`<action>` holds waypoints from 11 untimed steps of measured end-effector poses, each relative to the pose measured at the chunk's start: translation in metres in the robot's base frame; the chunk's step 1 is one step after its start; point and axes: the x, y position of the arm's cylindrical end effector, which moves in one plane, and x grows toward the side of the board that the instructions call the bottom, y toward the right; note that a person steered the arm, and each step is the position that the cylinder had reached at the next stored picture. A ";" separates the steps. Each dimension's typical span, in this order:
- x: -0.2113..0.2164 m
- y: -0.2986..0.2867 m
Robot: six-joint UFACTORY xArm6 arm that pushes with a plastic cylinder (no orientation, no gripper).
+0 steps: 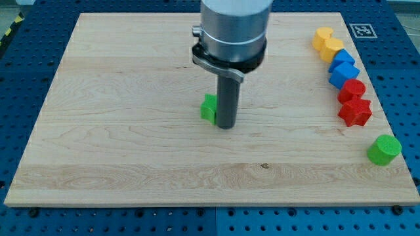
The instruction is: Move the arm diagonally down
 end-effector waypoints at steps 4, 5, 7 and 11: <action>0.005 -0.012; 0.016 0.010; 0.051 0.036; 0.120 0.089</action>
